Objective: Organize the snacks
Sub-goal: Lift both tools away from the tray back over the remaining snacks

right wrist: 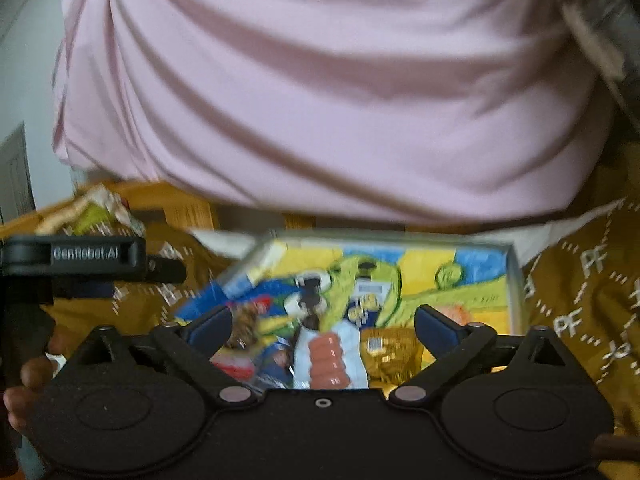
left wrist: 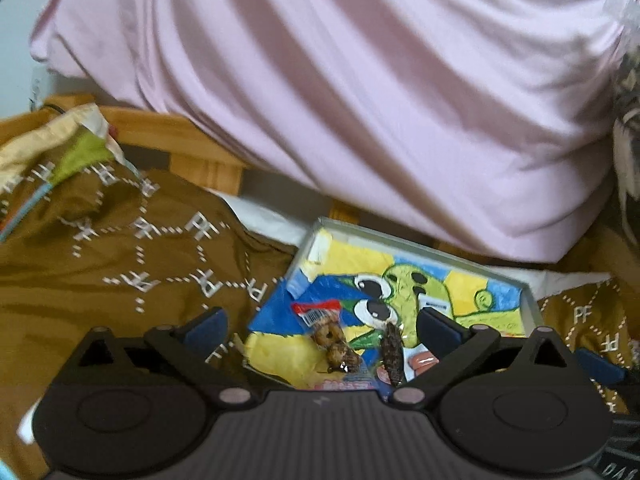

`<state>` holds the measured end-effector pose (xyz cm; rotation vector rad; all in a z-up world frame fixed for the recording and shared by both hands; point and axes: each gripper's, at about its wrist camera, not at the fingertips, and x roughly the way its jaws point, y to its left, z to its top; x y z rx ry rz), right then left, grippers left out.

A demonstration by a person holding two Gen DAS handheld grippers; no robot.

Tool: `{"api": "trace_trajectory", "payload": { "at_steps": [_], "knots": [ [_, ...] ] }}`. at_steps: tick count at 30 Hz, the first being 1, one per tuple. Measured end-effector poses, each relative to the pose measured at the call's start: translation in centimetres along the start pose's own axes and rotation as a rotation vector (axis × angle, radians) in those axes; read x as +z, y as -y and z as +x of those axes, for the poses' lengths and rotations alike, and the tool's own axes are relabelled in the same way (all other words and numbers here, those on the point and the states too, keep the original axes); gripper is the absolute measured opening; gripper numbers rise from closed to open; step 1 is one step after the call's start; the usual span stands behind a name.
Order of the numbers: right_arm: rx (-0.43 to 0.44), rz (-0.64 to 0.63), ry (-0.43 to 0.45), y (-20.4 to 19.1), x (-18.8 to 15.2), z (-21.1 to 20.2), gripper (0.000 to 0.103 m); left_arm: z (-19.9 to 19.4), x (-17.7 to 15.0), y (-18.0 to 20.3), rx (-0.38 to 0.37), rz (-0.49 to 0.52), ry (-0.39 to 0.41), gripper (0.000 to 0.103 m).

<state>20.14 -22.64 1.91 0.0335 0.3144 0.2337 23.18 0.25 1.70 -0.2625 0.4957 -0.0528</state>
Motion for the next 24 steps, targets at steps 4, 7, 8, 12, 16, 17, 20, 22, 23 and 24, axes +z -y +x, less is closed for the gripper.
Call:
{"api": "trace_trajectory", "payload": {
  "at_steps": [4,7,8,12,16,17,20,22,23,24],
  "knots": [
    [0.002,-0.006,0.077,-0.7,0.8,-3.5,0.102,-4.1,0.0,-0.1,0.005,0.017,0.062,0.102],
    [0.005,-0.004,0.108,-1.1,0.9,-6.0,0.102,-7.1,-0.4,0.0,0.01,0.034,0.112,0.102],
    [0.008,-0.002,0.115,-1.2,0.9,-6.8,0.102,-8.0,-0.7,-0.1,0.012,0.036,0.125,0.103],
    [0.014,0.0,0.144,-1.7,0.5,-10.2,0.102,-11.3,-2.0,-0.6,0.011,0.018,0.148,0.103],
    [0.009,-0.028,0.168,-2.4,0.0,-13.4,0.102,-14.0,-3.9,-1.5,0.023,0.011,0.159,0.103],
    [0.009,-0.04,0.173,-2.6,-0.1,-14.1,0.102,-14.6,-4.3,-1.7,0.029,0.012,0.161,0.103],
    [0.004,-0.062,0.184,-3.4,-0.7,-15.8,0.102,-16.2,-5.6,-2.3,0.039,0.017,0.164,0.103],
    [0.012,-0.063,0.175,-3.8,-1.2,-16.7,0.102,-17.1,-6.4,-2.6,0.047,0.027,0.164,0.103],
    [0.015,-0.063,0.166,-4.0,-1.5,-17.1,0.102,-17.5,-6.8,-2.7,0.052,0.033,0.161,0.103],
    [0.016,-0.064,0.158,-4.2,-1.8,-17.3,0.102,-17.8,-7.2,-2.8,0.056,0.038,0.156,0.103]
  ]
}}
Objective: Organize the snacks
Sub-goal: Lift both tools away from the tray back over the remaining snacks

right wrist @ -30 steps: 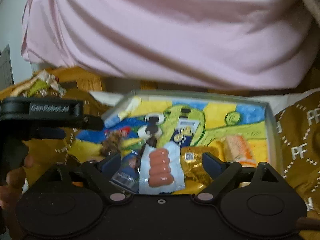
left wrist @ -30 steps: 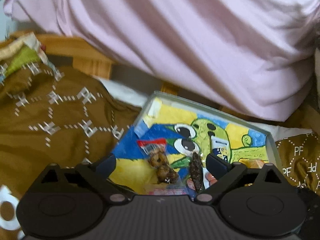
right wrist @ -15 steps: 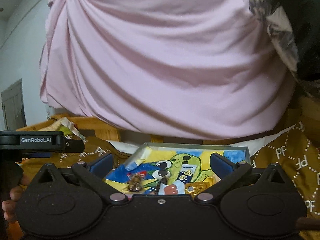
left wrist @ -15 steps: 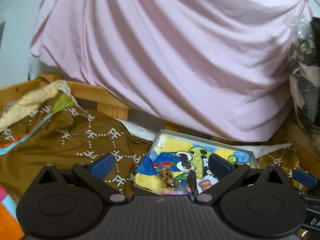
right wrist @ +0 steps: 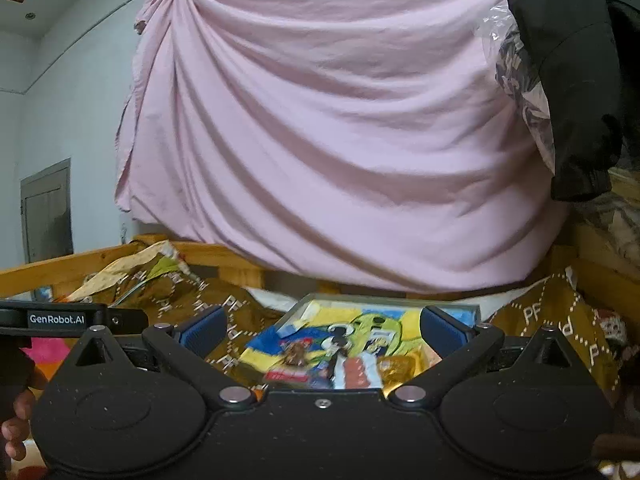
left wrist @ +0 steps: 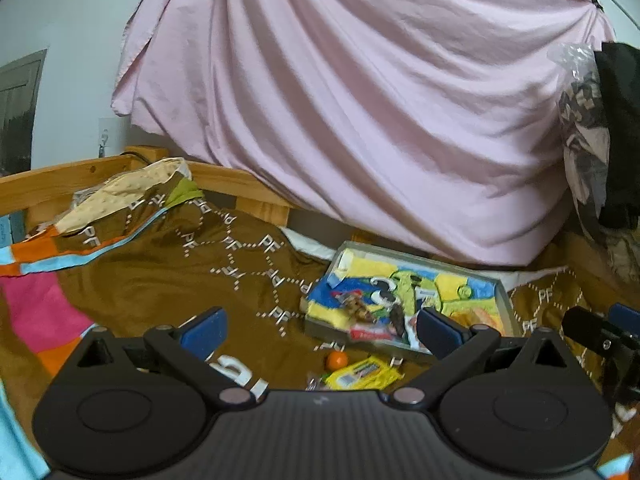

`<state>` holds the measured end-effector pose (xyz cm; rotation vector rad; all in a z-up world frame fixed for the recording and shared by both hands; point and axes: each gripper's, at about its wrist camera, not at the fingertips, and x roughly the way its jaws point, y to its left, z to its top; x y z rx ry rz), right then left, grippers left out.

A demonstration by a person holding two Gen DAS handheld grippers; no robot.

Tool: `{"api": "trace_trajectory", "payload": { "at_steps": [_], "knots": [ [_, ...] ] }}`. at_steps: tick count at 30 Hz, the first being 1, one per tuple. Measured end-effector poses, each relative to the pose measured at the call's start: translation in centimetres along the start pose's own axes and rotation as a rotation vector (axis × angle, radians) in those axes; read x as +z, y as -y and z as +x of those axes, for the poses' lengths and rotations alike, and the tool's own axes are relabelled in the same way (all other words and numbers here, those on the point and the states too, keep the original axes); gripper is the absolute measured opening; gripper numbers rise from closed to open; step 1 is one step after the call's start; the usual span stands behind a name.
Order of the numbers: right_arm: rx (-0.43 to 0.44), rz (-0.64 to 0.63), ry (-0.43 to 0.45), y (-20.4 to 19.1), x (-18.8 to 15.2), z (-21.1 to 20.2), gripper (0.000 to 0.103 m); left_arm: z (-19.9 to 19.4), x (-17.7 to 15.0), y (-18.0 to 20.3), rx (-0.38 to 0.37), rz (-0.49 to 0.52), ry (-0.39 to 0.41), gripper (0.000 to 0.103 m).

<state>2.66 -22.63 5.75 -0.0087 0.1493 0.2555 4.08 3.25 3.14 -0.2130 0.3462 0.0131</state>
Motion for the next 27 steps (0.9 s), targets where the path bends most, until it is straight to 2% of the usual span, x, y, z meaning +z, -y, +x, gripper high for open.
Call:
{"api": "trace_trajectory", "payload": {
  "at_steps": [4,8,15,21,27],
  "knots": [
    [0.003,0.002,-0.038,-0.8,-1.0,-1.3,0.102,-1.3,-1.2,-0.4,0.017,0.021,-0.006,0.103],
    [0.003,0.007,-0.112,-1.4,-2.0,-1.7,0.102,-2.3,-3.2,-1.1,0.051,0.036,-0.001,0.103],
    [0.004,0.014,-0.226,-2.4,-3.6,-1.6,0.102,-2.1,-5.1,-1.4,0.135,0.083,-0.097,0.103],
    [0.002,0.01,-0.318,-2.8,-4.7,-0.7,0.102,-1.8,-5.7,-1.7,0.143,0.076,-0.135,0.103],
    [-0.006,0.015,-0.367,-2.8,-5.3,0.0,0.102,-1.7,-5.9,-1.6,0.141,0.084,-0.146,0.103]
  ]
}}
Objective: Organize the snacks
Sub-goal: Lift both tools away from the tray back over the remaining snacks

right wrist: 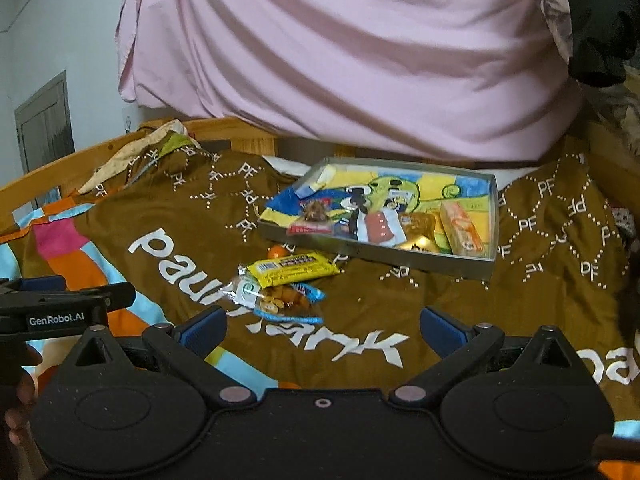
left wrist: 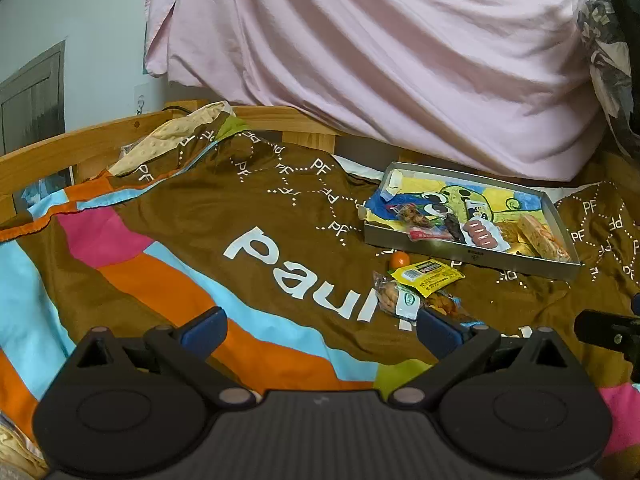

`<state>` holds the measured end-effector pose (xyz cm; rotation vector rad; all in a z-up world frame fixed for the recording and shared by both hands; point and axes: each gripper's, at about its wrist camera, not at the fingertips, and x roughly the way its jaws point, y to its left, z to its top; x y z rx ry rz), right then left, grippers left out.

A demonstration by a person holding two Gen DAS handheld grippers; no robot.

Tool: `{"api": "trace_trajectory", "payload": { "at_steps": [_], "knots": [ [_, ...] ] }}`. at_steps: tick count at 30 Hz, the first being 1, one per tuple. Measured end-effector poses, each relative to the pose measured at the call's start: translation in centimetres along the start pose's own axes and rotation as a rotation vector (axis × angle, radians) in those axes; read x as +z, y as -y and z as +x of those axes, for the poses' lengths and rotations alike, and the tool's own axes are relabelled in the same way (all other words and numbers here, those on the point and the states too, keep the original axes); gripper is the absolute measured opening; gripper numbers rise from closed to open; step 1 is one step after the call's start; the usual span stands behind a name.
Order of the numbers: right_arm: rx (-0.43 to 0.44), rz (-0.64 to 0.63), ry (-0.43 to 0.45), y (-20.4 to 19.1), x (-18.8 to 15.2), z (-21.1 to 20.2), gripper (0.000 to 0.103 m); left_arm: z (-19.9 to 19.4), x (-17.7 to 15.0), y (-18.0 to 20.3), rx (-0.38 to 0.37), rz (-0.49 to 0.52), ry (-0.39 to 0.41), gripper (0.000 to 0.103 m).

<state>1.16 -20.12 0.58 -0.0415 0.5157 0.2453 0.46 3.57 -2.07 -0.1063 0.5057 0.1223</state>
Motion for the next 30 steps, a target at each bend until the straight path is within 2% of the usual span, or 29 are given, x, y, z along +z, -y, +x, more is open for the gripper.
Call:
{"api": "trace_trajectory", "payload": {
  "at_steps": [18,30],
  "knots": [
    [-0.035,-0.01,-0.046,0.2,-0.2,0.7,0.102,0.2,0.0,-0.1,0.009,-0.011,-0.017,0.103],
    [-0.054,0.021,-0.041,0.7,0.2,0.5,0.102,1.0,1.1,-0.2,-0.025,-0.04,-0.045,0.103]
  ]
}}
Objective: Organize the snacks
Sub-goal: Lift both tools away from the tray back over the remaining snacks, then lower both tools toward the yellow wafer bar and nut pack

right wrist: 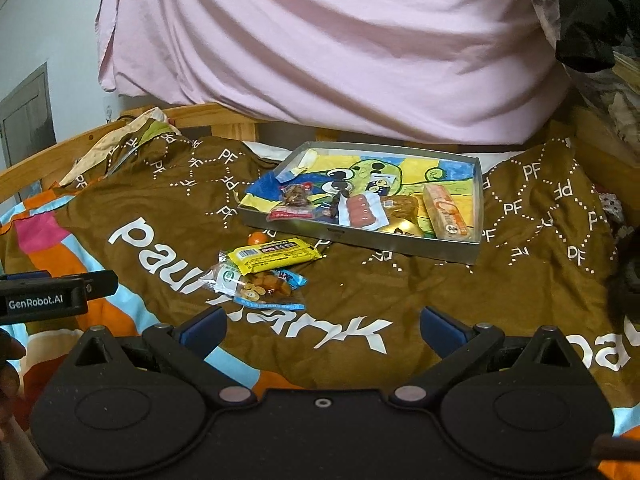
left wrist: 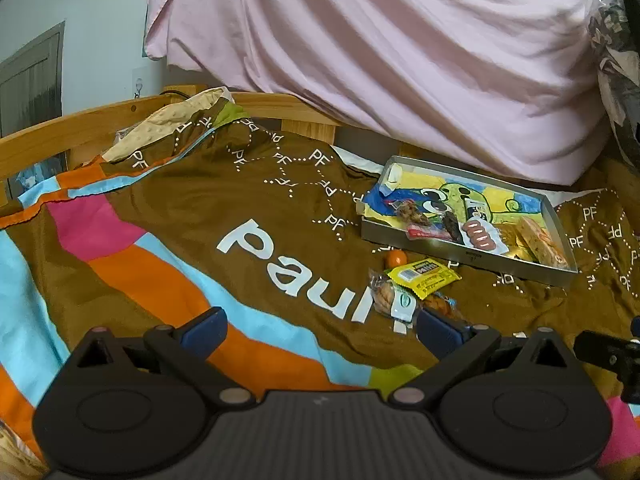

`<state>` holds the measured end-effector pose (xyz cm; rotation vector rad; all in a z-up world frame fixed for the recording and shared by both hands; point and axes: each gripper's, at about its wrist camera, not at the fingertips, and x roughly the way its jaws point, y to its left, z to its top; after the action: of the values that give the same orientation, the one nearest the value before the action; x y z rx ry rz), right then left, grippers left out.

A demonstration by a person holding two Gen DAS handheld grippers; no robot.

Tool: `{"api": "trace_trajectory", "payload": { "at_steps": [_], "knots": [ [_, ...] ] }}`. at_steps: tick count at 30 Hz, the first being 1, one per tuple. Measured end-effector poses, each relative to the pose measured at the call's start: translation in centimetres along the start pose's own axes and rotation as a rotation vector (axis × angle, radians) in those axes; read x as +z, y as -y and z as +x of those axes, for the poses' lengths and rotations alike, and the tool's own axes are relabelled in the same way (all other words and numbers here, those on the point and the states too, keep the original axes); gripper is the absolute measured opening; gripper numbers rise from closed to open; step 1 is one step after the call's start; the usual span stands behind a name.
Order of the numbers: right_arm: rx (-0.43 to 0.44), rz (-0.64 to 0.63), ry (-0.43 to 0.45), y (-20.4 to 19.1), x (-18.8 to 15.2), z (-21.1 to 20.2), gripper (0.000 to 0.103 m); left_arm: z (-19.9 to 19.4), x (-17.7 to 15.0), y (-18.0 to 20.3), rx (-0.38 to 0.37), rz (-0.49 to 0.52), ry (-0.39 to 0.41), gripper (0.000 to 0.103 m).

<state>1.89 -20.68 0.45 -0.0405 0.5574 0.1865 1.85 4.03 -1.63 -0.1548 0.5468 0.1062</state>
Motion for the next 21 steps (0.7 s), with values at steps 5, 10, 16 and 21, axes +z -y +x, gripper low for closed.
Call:
{"api": "trace_trajectory", "payload": {
  "at_steps": [5,10,16,21],
  "knots": [
    [-0.005,0.025,-0.01,0.2,0.8,0.7,0.102,1.4,0.9,0.5,-0.003,0.028,-0.006,0.103],
    [-0.008,0.029,-0.009,0.6,2.0,1.6,0.102,3.1,1.7,1.2,-0.005,0.073,0.008,0.103],
    [-0.006,0.022,-0.014,1.2,3.5,3.0,0.102,5.4,2.4,2.0,-0.008,0.115,0.019,0.103],
    [-0.013,-0.098,0.021,1.6,4.9,4.7,0.102,7.1,2.7,2.4,-0.017,0.125,0.022,0.103]
  ]
}}
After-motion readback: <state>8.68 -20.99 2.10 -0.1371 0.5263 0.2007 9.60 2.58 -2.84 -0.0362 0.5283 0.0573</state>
